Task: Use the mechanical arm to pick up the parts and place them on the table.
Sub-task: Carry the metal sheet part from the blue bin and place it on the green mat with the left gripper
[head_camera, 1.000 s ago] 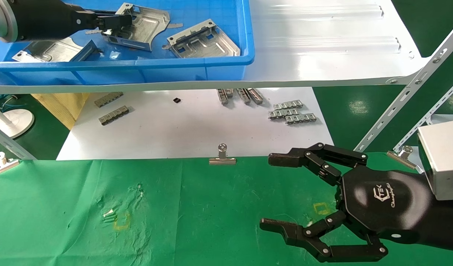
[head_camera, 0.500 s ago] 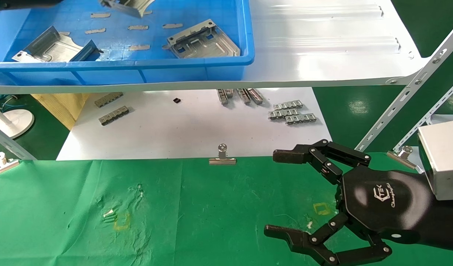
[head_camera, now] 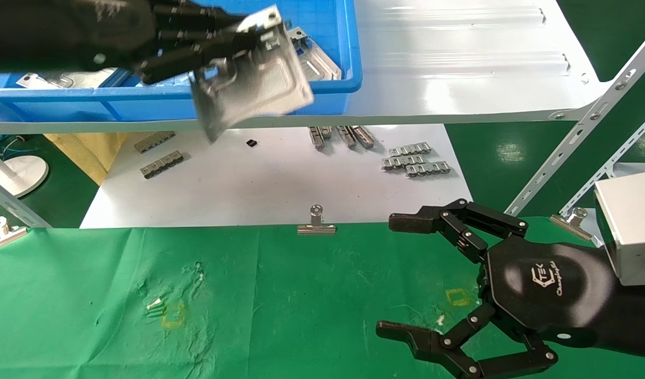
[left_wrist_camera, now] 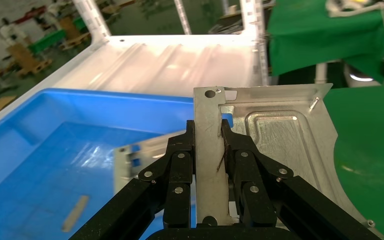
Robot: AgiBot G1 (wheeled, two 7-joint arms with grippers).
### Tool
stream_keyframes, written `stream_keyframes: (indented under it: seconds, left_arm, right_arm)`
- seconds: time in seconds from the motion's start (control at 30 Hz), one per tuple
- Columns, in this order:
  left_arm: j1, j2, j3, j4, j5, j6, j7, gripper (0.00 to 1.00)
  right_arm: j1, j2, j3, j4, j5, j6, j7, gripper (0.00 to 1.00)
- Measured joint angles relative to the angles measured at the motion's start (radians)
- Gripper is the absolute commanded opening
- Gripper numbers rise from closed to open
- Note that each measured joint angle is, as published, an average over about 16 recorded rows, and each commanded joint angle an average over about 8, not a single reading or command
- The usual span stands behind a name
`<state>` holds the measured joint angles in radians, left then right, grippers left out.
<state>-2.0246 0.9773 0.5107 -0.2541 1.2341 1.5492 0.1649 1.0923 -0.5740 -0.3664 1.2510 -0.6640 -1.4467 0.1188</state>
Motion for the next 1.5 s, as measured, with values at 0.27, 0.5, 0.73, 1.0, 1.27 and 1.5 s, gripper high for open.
stream_keyframes:
  seconds: [0.27, 0.5, 0.73, 1.0, 1.27, 1.5]
  left_arm:
    - [0.174, -0.151, 0.075, -0.208, -0.101, 0.052, 0.121, 0.0]
    - [0.323, -0.24, 0.178, -0.322, -0.129, 0.039, 0.279, 0.0]
    - [0.395, -0.229, 0.249, -0.247, -0.095, 0.016, 0.482, 0.0]
    - [0.407, -0.178, 0.286, -0.082, -0.061, 0.008, 0.629, 0.0]
    - [0.391, -0.149, 0.31, 0.031, -0.031, 0.008, 0.712, 0.93]
    - [0.388, -0.135, 0.311, 0.1, -0.037, 0.012, 0.752, 1.0]
  right_arm:
    - [0.0, 0.0, 0.0, 0.0, 0.0, 0.0, 0.0, 1.0]
    - [0.0, 0.0, 0.0, 0.0, 0.0, 0.0, 0.0, 1.0]
    - [0.0, 0.0, 0.0, 0.0, 0.0, 0.0, 0.0, 1.0]
    - [0.0, 0.0, 0.0, 0.0, 0.0, 0.0, 0.0, 1.0]
    - [0.0, 0.0, 0.0, 0.0, 0.0, 0.0, 0.0, 1.0]
    - [0.0, 0.0, 0.0, 0.0, 0.0, 0.0, 0.0, 1.0]
